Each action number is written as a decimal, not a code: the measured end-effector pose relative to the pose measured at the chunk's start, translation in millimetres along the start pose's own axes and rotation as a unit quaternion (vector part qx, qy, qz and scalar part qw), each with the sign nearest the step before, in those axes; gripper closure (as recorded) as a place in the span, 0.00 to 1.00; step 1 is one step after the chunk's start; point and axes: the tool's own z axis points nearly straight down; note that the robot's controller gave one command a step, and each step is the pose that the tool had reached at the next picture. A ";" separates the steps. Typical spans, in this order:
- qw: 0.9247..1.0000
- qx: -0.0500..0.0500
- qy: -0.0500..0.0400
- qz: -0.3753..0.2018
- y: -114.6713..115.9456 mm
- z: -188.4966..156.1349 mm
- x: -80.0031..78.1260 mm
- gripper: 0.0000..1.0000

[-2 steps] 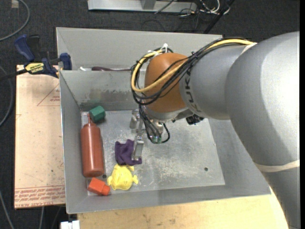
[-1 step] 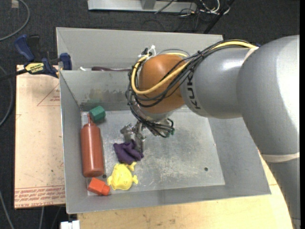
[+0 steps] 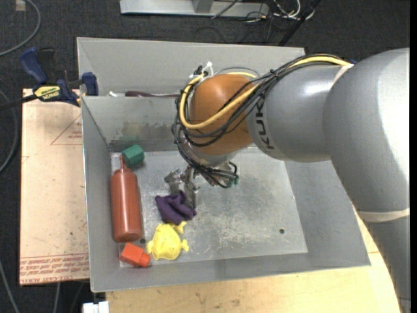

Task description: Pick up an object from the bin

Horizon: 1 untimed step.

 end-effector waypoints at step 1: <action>1.000 0.000 -0.002 -0.014 -8.0 -124.5 5.4 1.00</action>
Offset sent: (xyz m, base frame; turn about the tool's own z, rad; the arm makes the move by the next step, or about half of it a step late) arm 0.0000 0.0000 0.0000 0.0000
